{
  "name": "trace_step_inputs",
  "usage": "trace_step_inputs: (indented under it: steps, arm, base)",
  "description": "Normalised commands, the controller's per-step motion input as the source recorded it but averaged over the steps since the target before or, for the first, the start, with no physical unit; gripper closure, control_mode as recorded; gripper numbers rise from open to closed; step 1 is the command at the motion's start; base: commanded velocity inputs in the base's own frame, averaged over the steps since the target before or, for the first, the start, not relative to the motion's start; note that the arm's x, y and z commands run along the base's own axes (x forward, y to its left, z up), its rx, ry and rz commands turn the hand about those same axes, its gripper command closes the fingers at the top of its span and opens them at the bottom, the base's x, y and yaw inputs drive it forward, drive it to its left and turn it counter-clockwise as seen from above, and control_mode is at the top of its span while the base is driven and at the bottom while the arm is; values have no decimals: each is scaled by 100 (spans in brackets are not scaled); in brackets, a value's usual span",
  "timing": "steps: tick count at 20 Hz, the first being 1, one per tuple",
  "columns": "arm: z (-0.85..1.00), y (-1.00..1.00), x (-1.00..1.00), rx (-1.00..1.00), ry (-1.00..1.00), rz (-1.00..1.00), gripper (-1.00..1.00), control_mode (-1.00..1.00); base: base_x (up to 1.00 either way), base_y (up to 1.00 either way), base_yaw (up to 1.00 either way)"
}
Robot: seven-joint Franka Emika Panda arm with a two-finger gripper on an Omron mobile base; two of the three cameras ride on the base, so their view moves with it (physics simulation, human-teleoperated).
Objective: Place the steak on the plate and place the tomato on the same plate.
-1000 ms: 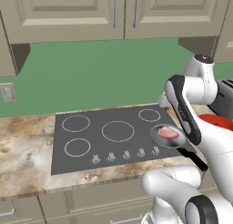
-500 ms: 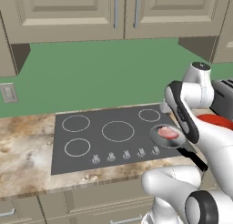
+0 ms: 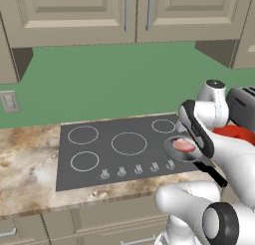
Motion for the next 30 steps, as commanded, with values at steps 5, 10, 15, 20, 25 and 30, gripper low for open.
trace_step_inputs:
  steps: [5, 10, 15, 20, 25, 30]
  arm:
    - [-41, -19, 18, 0, 0, 0, -100, -100]
    - [-41, -9, 17, 0, 0, 0, -100, -100]
    - [-34, -5, 12, 0, 1, 1, -100, -100]
    - [-23, 0, 2, -6, 2, 0, -100, -100]
    - [-12, 0, 0, -10, 4, 0, -100, -100]
    - [-13, -3, 3, -3, 5, 2, -100, -100]
  base:
    - [0, 0, 0]
    - [0, 0, 0]
    - [0, 0, 0]
    - [0, 0, 0]
    - [0, 0, 0]
    - [0, 0, 0]
